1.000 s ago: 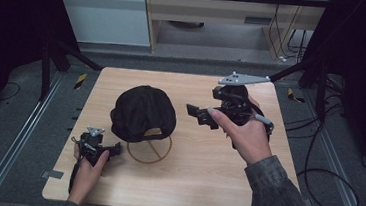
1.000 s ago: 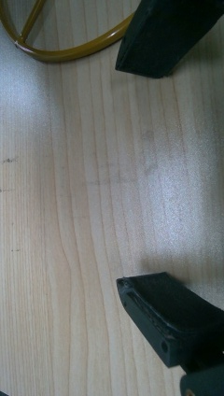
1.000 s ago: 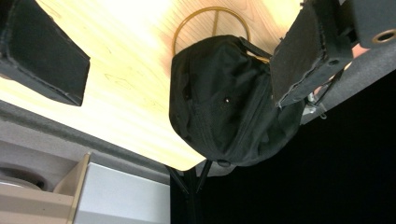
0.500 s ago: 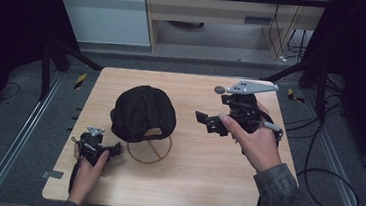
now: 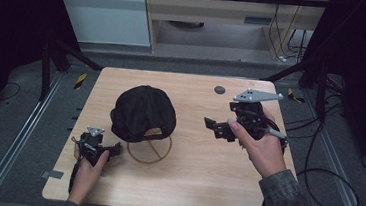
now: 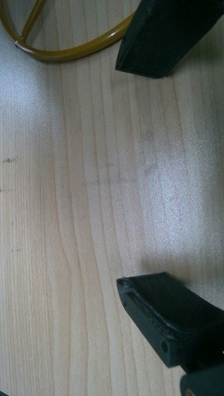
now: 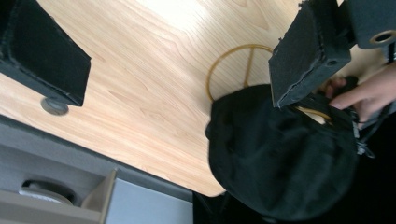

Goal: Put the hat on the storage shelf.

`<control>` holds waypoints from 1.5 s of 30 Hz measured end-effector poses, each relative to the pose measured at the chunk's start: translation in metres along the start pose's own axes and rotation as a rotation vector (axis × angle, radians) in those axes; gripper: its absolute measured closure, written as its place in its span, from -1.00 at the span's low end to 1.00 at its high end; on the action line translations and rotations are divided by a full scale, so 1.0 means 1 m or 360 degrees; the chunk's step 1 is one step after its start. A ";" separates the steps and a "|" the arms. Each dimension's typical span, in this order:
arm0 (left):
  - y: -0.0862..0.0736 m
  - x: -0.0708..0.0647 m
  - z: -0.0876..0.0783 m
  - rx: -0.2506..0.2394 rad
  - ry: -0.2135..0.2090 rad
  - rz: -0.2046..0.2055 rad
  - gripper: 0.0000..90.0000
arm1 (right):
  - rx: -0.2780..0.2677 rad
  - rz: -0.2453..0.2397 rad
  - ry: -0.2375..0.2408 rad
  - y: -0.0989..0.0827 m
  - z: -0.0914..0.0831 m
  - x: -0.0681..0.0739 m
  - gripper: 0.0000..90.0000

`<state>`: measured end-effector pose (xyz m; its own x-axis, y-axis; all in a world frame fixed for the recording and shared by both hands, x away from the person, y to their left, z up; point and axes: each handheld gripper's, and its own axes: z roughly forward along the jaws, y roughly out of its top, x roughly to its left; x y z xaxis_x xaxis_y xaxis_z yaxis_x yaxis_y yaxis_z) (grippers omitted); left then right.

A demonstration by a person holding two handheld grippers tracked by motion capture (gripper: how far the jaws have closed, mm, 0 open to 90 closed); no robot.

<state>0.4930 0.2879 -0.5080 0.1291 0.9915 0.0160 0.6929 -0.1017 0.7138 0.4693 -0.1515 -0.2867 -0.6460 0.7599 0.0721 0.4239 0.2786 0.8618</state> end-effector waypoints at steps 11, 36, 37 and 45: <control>0.000 0.000 0.000 0.0000 0.0000 0.0000 -1.00 | 0.0060 0.0036 -0.0052 -0.017 0.007 -0.012 -0.85; 0.000 0.000 0.000 0.0001 0.0000 0.0001 -1.00 | 0.0099 0.0072 -0.0155 -0.046 0.011 -0.029 -0.79; 0.000 0.000 0.000 0.0001 0.0001 0.0001 -1.00 | 0.0100 0.0081 -0.0156 -0.047 0.011 -0.029 -0.79; 0.000 -0.001 0.000 0.0000 0.0000 0.0000 -1.00 | 0.0112 0.0120 -0.0192 -0.064 0.011 -0.038 -0.78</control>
<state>0.4926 0.2874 -0.5079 0.1288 0.9915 0.0158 0.6932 -0.1015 0.7136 0.4738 -0.1915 -0.3504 -0.5315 0.8441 0.0705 0.5145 0.2556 0.8185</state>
